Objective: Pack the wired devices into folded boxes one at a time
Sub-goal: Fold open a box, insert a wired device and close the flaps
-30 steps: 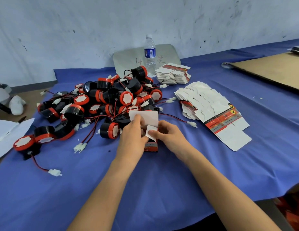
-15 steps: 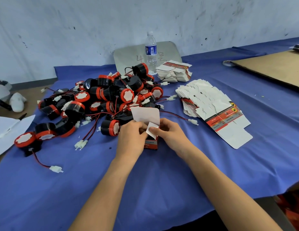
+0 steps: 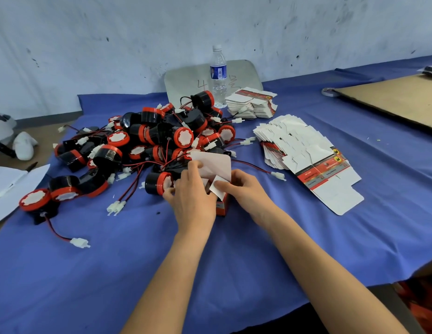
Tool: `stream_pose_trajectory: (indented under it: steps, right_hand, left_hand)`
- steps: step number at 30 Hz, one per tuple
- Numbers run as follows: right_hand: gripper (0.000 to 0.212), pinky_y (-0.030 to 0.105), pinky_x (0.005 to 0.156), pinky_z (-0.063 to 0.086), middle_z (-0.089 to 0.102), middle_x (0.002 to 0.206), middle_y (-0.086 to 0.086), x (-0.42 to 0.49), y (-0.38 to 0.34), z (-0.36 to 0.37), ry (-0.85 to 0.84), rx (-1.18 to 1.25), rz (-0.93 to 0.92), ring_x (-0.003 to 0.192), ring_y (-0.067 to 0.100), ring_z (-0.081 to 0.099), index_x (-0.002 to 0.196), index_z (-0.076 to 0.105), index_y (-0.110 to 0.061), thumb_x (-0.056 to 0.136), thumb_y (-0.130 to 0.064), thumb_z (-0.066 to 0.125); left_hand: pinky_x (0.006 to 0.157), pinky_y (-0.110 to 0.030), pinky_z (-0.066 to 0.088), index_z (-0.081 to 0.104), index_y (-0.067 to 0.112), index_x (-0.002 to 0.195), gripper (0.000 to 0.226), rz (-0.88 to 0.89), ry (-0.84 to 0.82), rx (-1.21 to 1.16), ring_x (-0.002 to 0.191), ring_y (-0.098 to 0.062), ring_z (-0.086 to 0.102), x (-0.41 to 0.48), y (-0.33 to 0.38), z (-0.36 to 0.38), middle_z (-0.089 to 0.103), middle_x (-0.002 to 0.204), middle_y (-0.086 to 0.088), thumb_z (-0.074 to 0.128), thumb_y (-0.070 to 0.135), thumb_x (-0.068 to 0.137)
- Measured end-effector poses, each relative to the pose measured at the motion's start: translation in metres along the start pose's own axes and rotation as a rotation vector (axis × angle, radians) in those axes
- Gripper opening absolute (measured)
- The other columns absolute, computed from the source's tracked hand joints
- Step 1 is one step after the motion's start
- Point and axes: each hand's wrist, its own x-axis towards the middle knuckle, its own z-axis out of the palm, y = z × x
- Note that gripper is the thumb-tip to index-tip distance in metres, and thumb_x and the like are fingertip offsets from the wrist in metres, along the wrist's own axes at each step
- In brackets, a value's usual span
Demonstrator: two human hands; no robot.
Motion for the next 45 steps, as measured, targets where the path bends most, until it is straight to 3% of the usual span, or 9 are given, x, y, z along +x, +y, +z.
stream_pose_trajectory:
  steps: [4, 9, 14, 18, 22, 31, 34, 38, 45]
  right_hand:
    - [0.02, 0.02, 0.067, 0.053, 0.07, 0.097, 0.005, 0.005, -0.003, 0.005, -0.011, 0.0, 0.036, 0.078, 0.01, 0.065, 0.101, 0.062, -0.013, 0.084, -0.01, 0.071]
    - [0.034, 0.028, 0.08, 0.055, 0.07, 0.108, 0.006, 0.007, -0.001, 0.007, -0.043, -0.053, 0.01, 0.096, 0.02, 0.067, 0.119, 0.059, -0.012, 0.086, -0.004, 0.066]
    - [0.043, 0.034, 0.093, 0.051, 0.062, 0.12, 0.008, -0.004, 0.002, 0.01, -0.01, -0.125, -0.184, 0.11, 0.017, 0.06, 0.129, 0.055, -0.022, 0.091, 0.0, 0.058]
    - [0.037, 0.016, 0.094, 0.042, 0.059, 0.122, 0.005, -0.018, -0.008, 0.012, -0.024, -0.047, -0.332, 0.114, 0.003, 0.054, 0.112, 0.067, -0.026, 0.085, -0.011, 0.047]
    - [0.02, 0.019, 0.076, 0.049, 0.071, 0.089, -0.004, -0.021, -0.01, 0.016, 0.071, -0.004, -0.334, 0.086, 0.008, 0.065, 0.094, 0.072, -0.019, 0.087, -0.031, 0.058]
    - [0.022, 0.012, 0.075, 0.049, 0.071, 0.092, -0.018, -0.023, -0.005, 0.011, 0.19, -0.258, -0.403, 0.087, -0.002, 0.066, 0.103, 0.072, -0.026, 0.091, -0.01, 0.064]
    - [0.024, 0.018, 0.092, 0.049, 0.071, 0.11, -0.007, -0.028, -0.002, 0.01, 0.1, -0.323, -0.401, 0.103, 0.001, 0.064, 0.108, 0.073, -0.018, 0.087, -0.007, 0.069]
    - [0.025, 0.023, 0.104, 0.044, 0.069, 0.117, -0.005, -0.031, -0.004, 0.008, 0.044, -0.362, -0.353, 0.118, 0.006, 0.058, 0.108, 0.074, -0.015, 0.084, -0.007, 0.073]
    - [0.031, 0.03, 0.11, 0.037, 0.063, 0.127, -0.012, -0.031, -0.005, 0.003, -0.057, -0.482, -0.304, 0.132, -0.001, 0.042, 0.115, 0.071, -0.023, 0.084, -0.021, 0.074]
  left_hand:
    - [0.087, -0.037, 0.046, 0.041, 0.018, 0.127, 0.051, 0.029, -0.239, -0.169, 0.099, -0.023, 0.051, 0.005, -0.005, -0.007, 0.054, 0.104, -0.004, 0.057, -0.004, 0.085]
    - [0.074, 0.004, 0.034, 0.058, 0.025, 0.114, 0.05, 0.148, -0.371, -0.375, 0.097, 0.01, 0.049, 0.007, -0.026, -0.02, 0.053, 0.11, 0.006, 0.046, -0.014, 0.084]
    - [0.087, -0.003, 0.034, 0.067, 0.013, 0.106, 0.022, 0.354, -0.124, -0.432, 0.105, 0.008, 0.05, -0.015, -0.039, -0.005, 0.058, 0.113, 0.007, 0.071, 0.008, 0.085]
    - [0.086, -0.006, 0.037, 0.069, 0.016, 0.1, 0.024, 0.371, -0.143, -0.442, 0.103, 0.003, 0.053, -0.013, -0.041, 0.002, 0.058, 0.111, 0.009, 0.078, 0.024, 0.08]
    - [0.083, -0.009, 0.04, 0.07, 0.018, 0.097, 0.021, 0.363, -0.17, -0.453, 0.1, -0.001, 0.056, -0.016, -0.037, 0.005, 0.059, 0.111, 0.011, 0.078, 0.029, 0.08]
    - [0.085, -0.002, 0.034, 0.064, 0.006, 0.079, 0.03, 0.277, -0.002, -0.539, 0.101, 0.015, 0.041, -0.022, -0.035, 0.006, 0.039, 0.108, 0.006, 0.088, 0.02, 0.066]
    - [0.079, -0.018, 0.044, 0.043, 0.016, 0.087, 0.054, 0.182, 0.067, -0.571, 0.094, 0.003, 0.044, -0.022, -0.035, 0.006, 0.037, 0.099, 0.002, 0.09, 0.014, 0.061]
    - [0.102, -0.041, 0.043, 0.039, 0.022, 0.121, 0.078, 0.13, 0.008, -0.53, 0.13, -0.03, 0.035, -0.024, -0.036, 0.007, 0.035, 0.125, -0.005, 0.089, 0.022, 0.061]
    - [0.094, 0.002, 0.029, 0.048, 0.017, 0.138, 0.075, 0.19, -0.132, -0.495, 0.129, -0.008, 0.04, -0.022, -0.045, 0.01, 0.042, 0.142, 0.005, 0.083, 0.019, 0.072]
